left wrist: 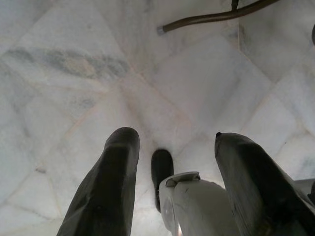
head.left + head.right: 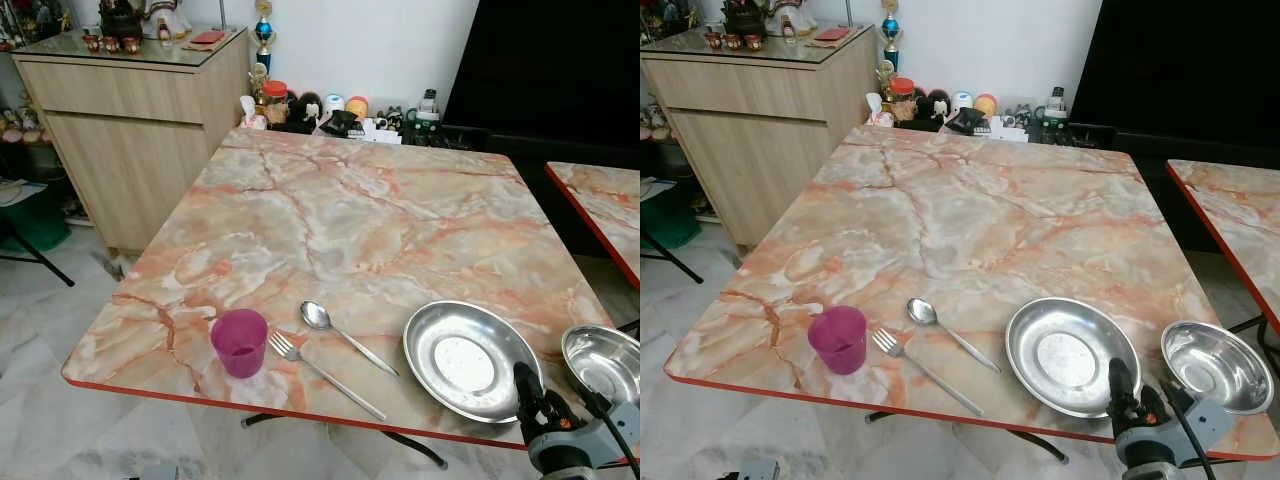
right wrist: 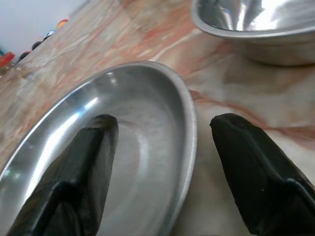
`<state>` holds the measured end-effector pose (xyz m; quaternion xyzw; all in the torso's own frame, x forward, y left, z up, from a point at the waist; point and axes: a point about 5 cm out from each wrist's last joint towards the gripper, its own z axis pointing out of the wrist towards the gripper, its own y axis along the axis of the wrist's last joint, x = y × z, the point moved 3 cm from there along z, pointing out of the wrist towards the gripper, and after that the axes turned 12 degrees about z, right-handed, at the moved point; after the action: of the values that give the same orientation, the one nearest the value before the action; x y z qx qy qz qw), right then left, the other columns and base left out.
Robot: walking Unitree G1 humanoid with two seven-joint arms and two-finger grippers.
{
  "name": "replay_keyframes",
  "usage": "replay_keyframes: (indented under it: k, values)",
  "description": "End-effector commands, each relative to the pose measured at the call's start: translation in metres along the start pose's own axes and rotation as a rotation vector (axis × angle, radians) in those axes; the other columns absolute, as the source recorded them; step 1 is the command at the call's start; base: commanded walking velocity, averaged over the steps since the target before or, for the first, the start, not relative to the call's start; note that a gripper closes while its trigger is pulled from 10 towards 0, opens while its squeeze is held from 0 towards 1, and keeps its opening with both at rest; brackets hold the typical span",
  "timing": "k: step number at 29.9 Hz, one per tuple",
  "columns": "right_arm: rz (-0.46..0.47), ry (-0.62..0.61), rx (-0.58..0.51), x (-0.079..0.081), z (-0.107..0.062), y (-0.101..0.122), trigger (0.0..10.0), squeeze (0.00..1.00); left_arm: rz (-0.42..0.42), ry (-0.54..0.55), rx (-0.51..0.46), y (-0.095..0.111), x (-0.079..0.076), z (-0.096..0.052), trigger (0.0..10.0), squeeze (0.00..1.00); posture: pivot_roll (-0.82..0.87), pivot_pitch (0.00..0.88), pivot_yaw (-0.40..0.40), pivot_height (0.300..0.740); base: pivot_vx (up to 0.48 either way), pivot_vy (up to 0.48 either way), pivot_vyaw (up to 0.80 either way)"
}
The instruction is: Setting the table
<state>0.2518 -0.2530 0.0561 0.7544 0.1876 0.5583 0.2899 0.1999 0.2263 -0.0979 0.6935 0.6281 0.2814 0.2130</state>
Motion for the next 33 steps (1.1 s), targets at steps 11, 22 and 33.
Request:
replay_keyframes:
  k: [11, 22, 33]
  values:
    - [-0.014, -0.042, -0.012, -0.012, 0.007, 0.009, 10.0, 0.00, 0.014, -0.015, 0.014, -0.003, -0.001, 0.000, 10.0, 0.00, -0.01, 0.070, -0.046, 0.740, 0.000, 0.000, 0.00]
    - [-0.069, -0.010, 0.054, -0.002, 0.016, -0.002, 10.0, 0.00, 0.024, -0.006, 0.023, -0.006, 0.002, -0.002, 10.0, 0.00, 0.00, 0.072, -0.049, 0.740, 0.000, 0.000, 0.00]
    - [-0.079, -0.020, 0.065, -0.006, 0.014, -0.005, 10.0, 0.00, 0.028, -0.013, 0.021, -0.005, 0.000, -0.001, 10.0, 0.00, 0.00, 0.076, -0.051, 0.740, 0.000, 0.000, 0.00]
